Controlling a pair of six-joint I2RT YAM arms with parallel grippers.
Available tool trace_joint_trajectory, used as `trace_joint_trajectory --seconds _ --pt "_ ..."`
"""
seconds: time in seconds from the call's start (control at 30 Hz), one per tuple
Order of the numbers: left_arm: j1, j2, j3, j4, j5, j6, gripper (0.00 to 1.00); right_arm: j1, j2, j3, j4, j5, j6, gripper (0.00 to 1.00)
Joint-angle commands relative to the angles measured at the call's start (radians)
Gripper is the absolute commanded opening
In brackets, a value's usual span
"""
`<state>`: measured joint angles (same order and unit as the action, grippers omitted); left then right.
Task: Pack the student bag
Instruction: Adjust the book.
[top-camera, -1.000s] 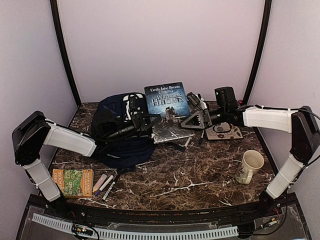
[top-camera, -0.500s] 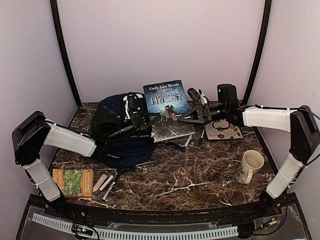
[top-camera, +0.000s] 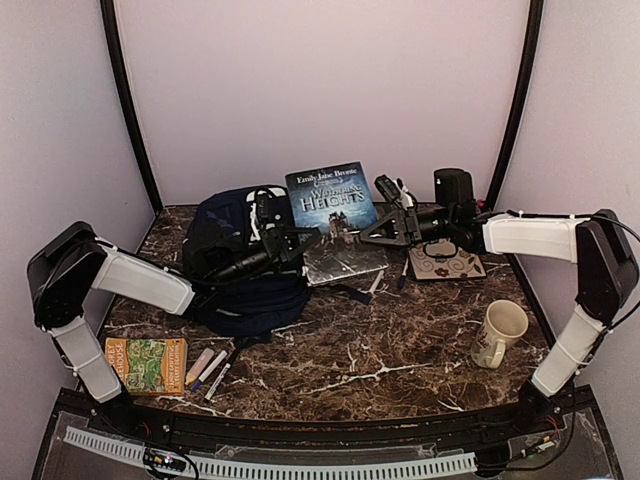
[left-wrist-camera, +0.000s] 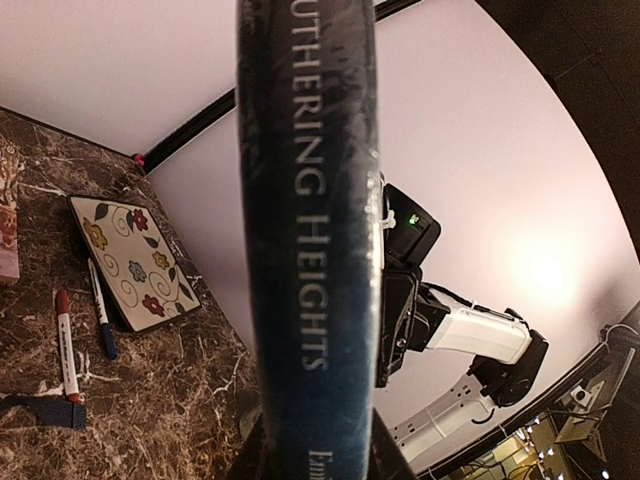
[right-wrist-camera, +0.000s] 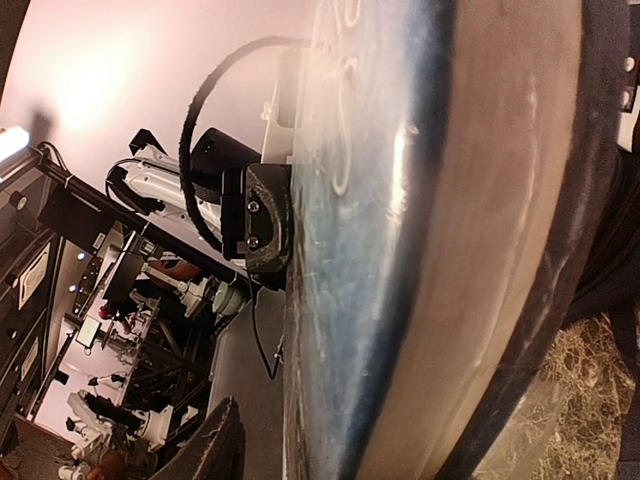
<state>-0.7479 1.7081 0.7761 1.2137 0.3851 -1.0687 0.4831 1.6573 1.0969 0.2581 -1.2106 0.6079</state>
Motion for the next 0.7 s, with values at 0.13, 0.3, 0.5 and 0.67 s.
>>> trace_joint_trajectory --seconds 0.13,0.3,0.5,0.67 --pt "0.024 -0.089 -0.007 0.085 0.038 0.025 0.00 -0.031 -0.011 0.145 -0.390 -0.008 -0.003 0.46" --pt "0.060 -0.302 0.044 -0.462 -0.020 0.227 0.00 -0.062 -0.012 0.206 -0.637 -0.008 -0.003 0.46" --pt "0.060 -0.447 0.118 -0.954 -0.229 0.448 0.00 -0.062 0.013 0.189 -0.742 -0.008 -0.003 0.46" --pt "0.060 -0.489 0.142 -1.140 -0.295 0.480 0.00 -0.039 0.055 0.195 -0.801 -0.008 -0.003 0.46"
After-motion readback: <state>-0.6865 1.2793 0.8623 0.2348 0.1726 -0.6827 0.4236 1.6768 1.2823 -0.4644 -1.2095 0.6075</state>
